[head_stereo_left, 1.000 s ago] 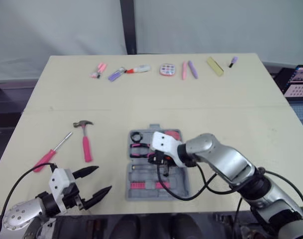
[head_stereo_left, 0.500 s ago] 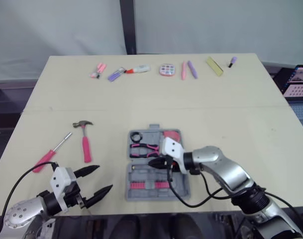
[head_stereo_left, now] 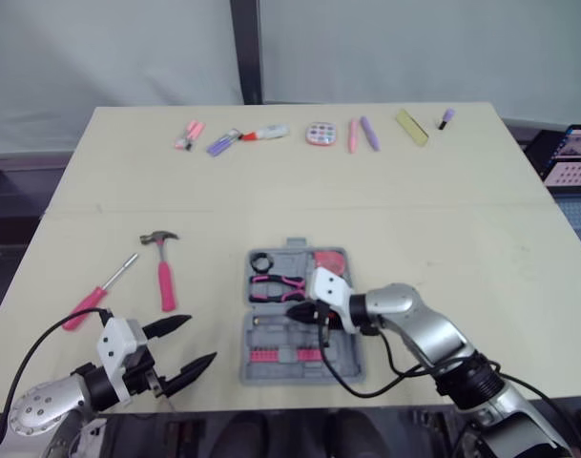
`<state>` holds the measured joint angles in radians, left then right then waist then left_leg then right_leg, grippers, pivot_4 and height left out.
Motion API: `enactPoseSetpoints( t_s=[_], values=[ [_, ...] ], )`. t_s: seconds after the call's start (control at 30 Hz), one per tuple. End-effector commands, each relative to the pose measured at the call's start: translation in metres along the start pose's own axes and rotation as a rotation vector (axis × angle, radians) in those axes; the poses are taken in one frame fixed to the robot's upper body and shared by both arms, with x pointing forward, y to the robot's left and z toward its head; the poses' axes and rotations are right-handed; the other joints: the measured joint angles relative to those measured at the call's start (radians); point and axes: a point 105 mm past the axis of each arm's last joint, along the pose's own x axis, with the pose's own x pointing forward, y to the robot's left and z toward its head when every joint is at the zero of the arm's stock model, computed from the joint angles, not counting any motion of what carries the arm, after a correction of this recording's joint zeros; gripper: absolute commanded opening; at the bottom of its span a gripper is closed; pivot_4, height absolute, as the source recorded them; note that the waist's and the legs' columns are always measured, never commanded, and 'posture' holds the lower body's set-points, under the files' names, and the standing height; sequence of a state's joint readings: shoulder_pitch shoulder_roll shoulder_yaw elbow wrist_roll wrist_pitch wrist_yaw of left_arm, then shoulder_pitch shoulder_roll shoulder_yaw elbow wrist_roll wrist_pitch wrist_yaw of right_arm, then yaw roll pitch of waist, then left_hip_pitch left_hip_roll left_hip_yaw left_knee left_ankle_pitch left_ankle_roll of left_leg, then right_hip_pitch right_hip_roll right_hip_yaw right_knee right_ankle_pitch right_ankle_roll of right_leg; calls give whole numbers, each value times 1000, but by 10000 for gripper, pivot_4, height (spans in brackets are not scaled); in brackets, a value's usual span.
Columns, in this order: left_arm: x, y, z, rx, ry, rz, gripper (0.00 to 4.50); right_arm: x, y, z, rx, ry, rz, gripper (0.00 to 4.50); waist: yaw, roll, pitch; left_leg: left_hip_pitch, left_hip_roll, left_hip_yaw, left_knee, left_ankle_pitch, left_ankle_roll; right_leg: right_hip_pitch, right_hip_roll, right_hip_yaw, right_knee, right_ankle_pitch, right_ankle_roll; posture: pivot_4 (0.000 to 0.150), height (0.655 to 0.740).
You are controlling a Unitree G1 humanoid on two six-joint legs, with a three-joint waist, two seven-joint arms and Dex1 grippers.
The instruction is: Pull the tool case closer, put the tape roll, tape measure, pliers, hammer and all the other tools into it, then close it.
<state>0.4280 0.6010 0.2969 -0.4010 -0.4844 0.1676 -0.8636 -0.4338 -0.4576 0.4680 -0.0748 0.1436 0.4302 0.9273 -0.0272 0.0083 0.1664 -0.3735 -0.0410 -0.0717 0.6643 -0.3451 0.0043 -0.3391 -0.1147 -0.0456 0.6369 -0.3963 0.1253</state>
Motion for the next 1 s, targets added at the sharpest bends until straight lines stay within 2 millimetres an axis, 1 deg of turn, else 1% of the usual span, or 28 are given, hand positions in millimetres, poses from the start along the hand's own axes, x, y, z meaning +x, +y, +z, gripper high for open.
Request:
enactPoseSetpoints(
  t_s=[0.03,0.17,0.27,0.73,0.83,1.0],
  values=[
    [-1,-3,8,31,-15,-7,45000,2,6,4,-27,-16,27,382,0,0,0,0,0,0,0,0,0,0,0,0,0,0,0,1500,7400],
    [-2,-4,7,29,-14,-8,45000,2,8,0,-30,-1,34,382,0,0,0,0,0,0,0,0,0,0,0,0,0,0,0,1500,7400],
    [-3,-3,6,28,-12,-8,45000,3,6,-7,-25,35,20,382,0,0,0,0,0,0,0,0,0,0,0,0,0,0,0,1500,7400],
    [-3,-3,4,29,-12,-6,45000,3,6,-17,-3,89,28,382,0,0,0,0,0,0,0,0,0,1,0,0,0,0,0,1500,7400],
    [-1,-3,5,30,-14,-7,45000,3,8,-27,20,145,33,382,0,0,0,1,0,0,0,0,0,1,0,0,0,0,0,1500,7400],
    [-1,-4,6,31,-16,-8,45000,5,11,-34,44,162,37,382,0,-2,-1,2,0,0,0,0,0,2,0,0,0,0,0,1500,7400]
  ],
)
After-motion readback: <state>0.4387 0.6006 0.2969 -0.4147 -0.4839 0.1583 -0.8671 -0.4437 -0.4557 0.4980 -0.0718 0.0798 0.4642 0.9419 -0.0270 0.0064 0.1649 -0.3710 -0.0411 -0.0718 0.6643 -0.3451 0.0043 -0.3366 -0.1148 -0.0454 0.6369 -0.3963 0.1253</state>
